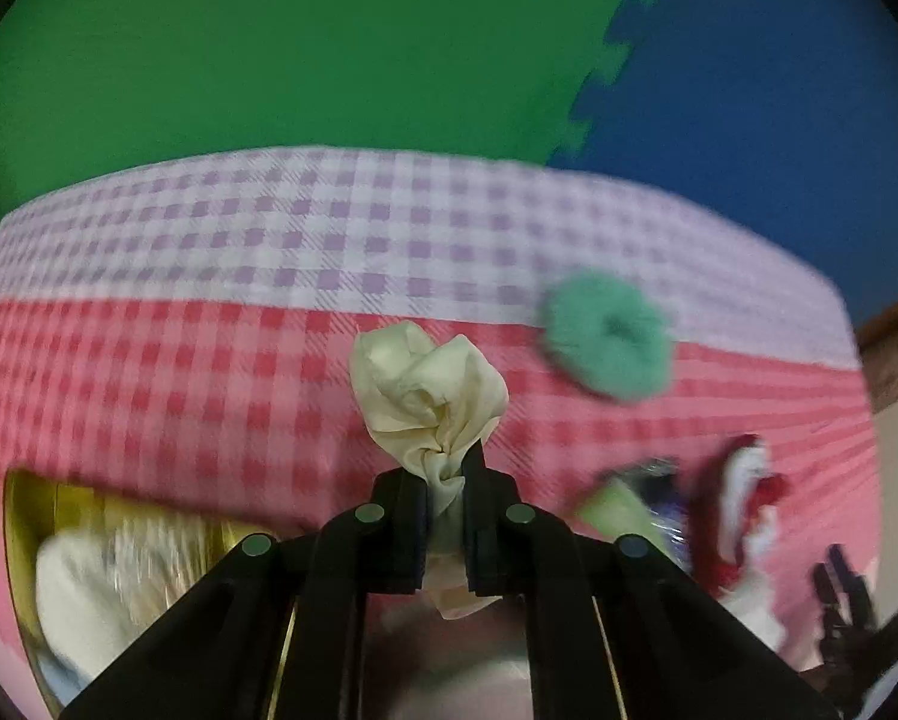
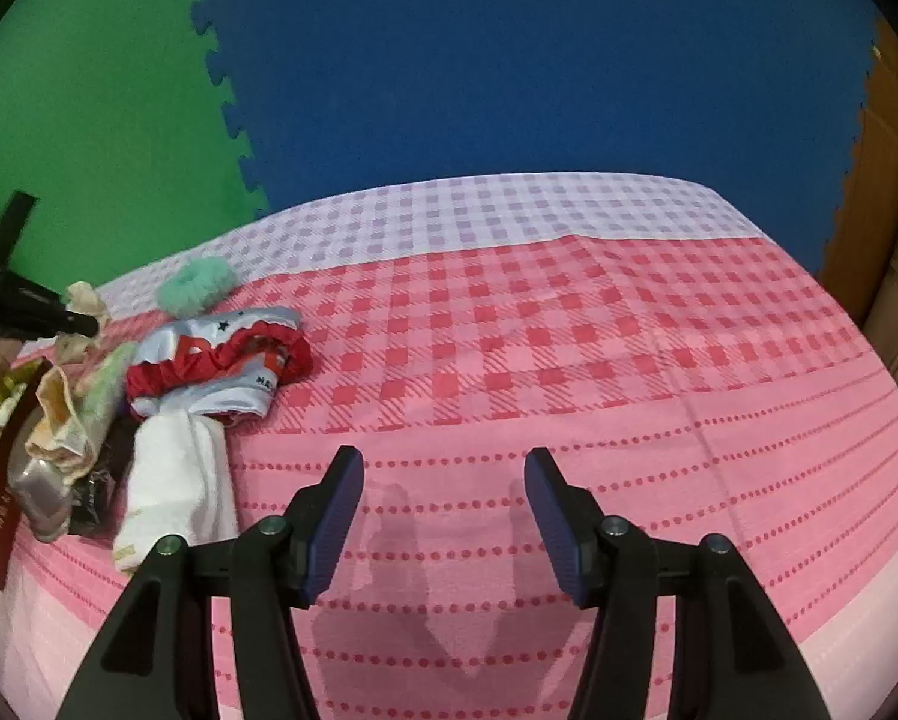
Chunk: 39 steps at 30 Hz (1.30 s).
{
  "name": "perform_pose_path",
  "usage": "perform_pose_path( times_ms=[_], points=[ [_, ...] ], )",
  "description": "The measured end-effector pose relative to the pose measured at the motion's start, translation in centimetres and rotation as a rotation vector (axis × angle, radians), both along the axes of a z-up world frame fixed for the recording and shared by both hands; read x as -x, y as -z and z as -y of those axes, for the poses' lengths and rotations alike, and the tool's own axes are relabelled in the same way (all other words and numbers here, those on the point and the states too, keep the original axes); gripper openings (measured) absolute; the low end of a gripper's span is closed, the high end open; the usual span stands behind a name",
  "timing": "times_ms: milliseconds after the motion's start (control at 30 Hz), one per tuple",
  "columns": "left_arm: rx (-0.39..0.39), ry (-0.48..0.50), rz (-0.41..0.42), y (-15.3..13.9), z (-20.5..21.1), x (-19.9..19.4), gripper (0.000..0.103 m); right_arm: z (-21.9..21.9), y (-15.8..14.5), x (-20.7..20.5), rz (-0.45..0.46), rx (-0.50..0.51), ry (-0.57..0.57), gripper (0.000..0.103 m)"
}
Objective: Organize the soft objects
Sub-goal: 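Carry the cream scrunchie over the tin with the left tool while the right tool grasps the green scrunchie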
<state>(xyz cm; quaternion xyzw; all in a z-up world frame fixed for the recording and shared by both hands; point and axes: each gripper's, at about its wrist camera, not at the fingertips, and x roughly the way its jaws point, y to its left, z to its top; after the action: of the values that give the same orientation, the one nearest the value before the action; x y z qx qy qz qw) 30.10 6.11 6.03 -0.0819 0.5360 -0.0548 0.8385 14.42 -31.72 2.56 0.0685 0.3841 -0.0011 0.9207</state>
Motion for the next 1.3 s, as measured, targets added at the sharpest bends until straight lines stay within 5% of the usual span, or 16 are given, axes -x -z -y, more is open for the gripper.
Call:
perform_pose_path(
  times_ms=[200,467,800,1067,1100,1133,1300],
  points=[
    [0.082,-0.032,0.112,-4.3,-0.4,6.8,0.008,-0.2,-1.2,-1.6,-0.015,-0.036,-0.092,0.057],
    [0.108,-0.129,0.161,-7.1,-3.2,14.3,0.008,-8.0,-6.6,-11.6,-0.091,-0.154,-0.449,0.066],
    [0.147,-0.246,0.158,-8.1,-8.3,20.6,0.009,-19.6,-3.2,-20.7,-0.223,0.182,-0.673,0.067],
    [0.144,-0.291,0.141,-8.1,-10.5,22.5,0.010,-22.0,-0.3,-24.3,-0.297,0.188,-0.676,0.067],
    [0.143,-0.295,0.139,-8.0,-10.6,22.7,0.010,-22.2,0.2,-24.7,-0.300,0.194,-0.656,0.059],
    [0.139,-0.301,0.139,-8.0,-10.7,23.0,0.010,-22.1,0.6,-24.9,-0.309,0.193,-0.635,0.021],
    [0.127,-0.308,0.131,-7.5,-10.9,23.4,0.011,-20.2,-0.4,-24.2,-0.277,0.135,-0.540,0.020]
  ],
)
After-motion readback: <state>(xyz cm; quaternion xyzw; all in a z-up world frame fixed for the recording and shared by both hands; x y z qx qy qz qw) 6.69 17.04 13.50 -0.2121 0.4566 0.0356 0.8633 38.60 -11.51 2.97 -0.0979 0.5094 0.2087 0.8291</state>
